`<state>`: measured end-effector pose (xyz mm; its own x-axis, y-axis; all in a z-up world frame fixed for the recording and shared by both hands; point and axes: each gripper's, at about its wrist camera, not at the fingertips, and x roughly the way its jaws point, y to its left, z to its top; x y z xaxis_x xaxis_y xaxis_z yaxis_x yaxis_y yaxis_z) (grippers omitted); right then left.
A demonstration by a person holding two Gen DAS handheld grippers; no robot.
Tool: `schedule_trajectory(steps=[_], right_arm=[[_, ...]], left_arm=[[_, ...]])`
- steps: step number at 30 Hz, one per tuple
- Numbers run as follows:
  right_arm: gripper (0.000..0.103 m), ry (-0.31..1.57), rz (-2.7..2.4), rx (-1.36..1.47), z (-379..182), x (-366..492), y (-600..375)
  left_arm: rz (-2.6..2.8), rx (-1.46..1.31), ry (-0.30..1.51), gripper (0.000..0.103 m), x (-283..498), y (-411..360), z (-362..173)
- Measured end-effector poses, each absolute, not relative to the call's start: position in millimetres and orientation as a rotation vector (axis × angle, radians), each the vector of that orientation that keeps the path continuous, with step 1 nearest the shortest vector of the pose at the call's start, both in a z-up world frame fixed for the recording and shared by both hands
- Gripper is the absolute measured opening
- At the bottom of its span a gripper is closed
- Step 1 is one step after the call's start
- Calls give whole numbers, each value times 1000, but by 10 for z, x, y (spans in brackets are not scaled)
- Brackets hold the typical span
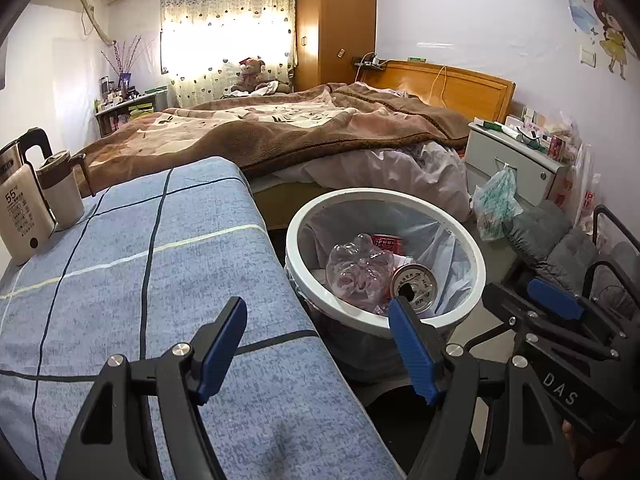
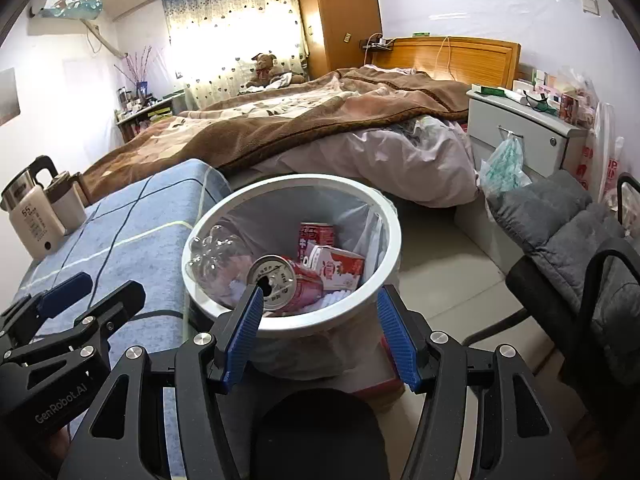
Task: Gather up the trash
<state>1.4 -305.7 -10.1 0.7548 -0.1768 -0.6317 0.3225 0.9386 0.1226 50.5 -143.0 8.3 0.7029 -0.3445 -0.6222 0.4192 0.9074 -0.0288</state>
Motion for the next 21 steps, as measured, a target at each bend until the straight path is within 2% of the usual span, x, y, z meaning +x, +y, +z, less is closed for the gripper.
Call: schedule_trajectory(steps=[21], right_arm=[[60, 650, -267, 231, -106, -51, -3026]], left_arm=[[-415, 92, 655, 75, 423, -1396, 87]])
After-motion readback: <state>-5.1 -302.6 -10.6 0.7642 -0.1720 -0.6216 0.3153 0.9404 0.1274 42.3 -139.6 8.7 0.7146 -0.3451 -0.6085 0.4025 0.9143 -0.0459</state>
